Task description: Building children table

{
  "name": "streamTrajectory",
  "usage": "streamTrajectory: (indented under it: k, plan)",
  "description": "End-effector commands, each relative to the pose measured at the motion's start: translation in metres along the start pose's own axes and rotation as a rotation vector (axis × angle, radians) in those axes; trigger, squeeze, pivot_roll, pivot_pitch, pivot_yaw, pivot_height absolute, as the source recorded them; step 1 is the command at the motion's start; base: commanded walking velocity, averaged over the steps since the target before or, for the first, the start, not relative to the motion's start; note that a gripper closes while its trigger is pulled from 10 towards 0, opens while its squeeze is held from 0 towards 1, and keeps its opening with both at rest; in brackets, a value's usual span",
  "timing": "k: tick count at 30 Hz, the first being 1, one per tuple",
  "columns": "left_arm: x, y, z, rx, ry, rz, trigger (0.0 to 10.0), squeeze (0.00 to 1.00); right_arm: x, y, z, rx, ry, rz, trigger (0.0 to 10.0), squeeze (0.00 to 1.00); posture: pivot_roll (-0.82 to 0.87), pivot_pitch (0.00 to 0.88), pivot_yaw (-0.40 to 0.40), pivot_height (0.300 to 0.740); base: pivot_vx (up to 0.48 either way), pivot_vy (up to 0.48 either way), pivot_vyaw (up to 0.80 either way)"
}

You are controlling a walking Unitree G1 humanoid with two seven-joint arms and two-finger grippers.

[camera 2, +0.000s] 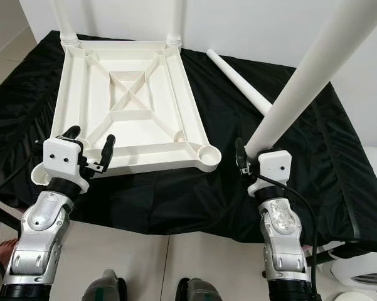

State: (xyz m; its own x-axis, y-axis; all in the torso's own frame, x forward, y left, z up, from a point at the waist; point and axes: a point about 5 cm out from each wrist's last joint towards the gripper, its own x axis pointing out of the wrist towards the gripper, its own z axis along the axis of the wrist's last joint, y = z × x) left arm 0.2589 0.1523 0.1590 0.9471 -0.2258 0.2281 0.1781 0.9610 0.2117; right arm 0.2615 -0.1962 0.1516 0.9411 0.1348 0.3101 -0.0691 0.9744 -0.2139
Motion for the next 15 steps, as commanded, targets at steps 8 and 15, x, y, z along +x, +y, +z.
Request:
streamTrajectory:
  k: [8, 15]
  plan:
    - [0.014, -0.015, 0.013, -0.060, -0.076, -0.105, 10.0, 0.00, 0.008, -0.012, -0.001, -0.013, -0.012, -0.026, 10.0, 0.00, 0.03, 0.030, -0.052, 0.740, 0.000, 0.000, 0.00]
    - [0.021, -0.046, 0.015, -0.063, -0.117, -0.238, 10.0, 0.00, 0.020, -0.010, 0.000, 0.019, -0.022, -0.021, 10.0, 0.00, 0.04, 0.019, -0.067, 0.740, 0.000, 0.000, 0.00]
